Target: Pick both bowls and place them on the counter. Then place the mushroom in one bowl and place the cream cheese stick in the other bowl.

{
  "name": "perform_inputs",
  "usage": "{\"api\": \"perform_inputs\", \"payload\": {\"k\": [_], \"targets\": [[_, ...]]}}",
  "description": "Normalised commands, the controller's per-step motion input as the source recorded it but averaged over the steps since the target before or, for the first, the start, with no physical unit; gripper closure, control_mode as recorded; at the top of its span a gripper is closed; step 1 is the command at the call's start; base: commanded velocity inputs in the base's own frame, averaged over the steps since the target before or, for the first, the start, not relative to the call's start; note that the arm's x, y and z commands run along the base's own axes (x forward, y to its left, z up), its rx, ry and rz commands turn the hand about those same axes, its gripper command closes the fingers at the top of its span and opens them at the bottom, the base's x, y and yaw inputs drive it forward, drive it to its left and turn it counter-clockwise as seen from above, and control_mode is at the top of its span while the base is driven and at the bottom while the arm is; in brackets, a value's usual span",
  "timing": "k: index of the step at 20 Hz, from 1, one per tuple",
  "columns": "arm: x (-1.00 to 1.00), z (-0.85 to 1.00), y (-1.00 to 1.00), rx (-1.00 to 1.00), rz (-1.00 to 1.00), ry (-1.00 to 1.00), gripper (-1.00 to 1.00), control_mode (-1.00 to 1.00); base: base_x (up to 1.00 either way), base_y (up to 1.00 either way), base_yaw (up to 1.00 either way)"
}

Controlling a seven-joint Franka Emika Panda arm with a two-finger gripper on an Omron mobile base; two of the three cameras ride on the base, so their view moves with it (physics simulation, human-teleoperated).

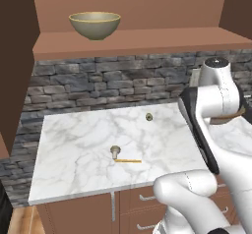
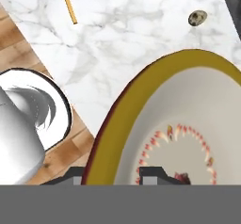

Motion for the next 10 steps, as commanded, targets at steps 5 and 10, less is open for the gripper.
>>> {"api": "perform_inputs", "payload": {"k": [5,10], "targets": [[0.24,-0.69,0.00,0.02,0.02,0.04,1.00,-1.00,0.00,0.00,0.00],[0.00,-0.38,0.01,0.01,0.01,0.00,1.00,-1.00,0.00,0.00,0.00]]}}
